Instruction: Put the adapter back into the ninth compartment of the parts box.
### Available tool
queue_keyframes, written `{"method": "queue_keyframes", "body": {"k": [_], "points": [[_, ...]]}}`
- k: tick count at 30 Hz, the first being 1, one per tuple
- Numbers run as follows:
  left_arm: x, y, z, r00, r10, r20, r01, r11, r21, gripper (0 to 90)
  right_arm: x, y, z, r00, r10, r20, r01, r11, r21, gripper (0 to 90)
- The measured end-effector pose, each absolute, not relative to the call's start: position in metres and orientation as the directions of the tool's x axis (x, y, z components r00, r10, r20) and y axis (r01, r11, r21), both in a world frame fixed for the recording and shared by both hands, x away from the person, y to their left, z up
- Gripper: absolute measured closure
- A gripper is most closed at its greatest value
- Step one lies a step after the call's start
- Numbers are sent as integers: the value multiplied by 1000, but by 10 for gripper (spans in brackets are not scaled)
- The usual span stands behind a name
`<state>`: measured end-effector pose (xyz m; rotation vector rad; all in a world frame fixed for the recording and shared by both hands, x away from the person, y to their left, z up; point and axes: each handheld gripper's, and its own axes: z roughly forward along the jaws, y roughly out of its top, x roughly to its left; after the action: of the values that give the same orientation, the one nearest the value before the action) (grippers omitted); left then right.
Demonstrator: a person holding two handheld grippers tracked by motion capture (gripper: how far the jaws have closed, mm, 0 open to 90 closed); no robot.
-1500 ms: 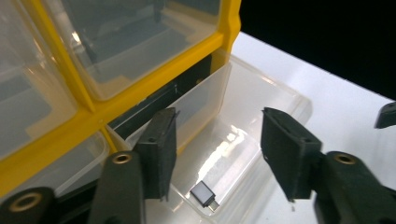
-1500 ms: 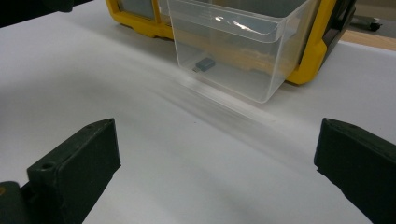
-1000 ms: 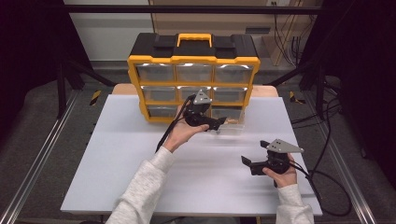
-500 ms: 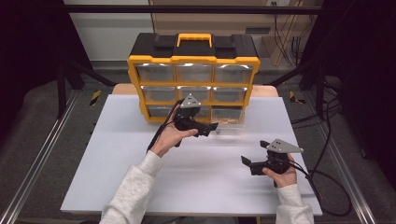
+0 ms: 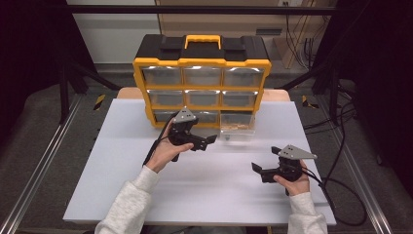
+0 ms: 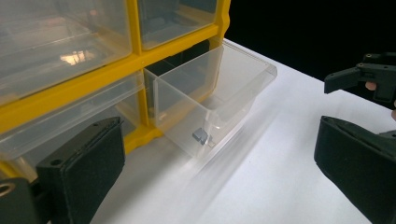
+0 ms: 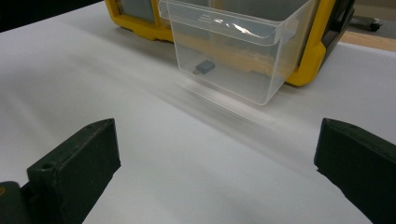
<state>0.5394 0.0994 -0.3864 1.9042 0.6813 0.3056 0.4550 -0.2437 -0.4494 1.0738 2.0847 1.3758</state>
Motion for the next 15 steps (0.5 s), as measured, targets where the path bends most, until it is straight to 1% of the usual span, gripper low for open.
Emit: {"method": "queue_keyframes", "body": {"k": [6,15], "points": [[531,114,-392,797,599,-78,312,-298,902,14,455,-244,-448,-614,786,70,370,208,905,6],[522,138,-402,782,617,-84,323,-287,902,14,455,-244,-448,-611,788,73,372,205,905,6]]}}
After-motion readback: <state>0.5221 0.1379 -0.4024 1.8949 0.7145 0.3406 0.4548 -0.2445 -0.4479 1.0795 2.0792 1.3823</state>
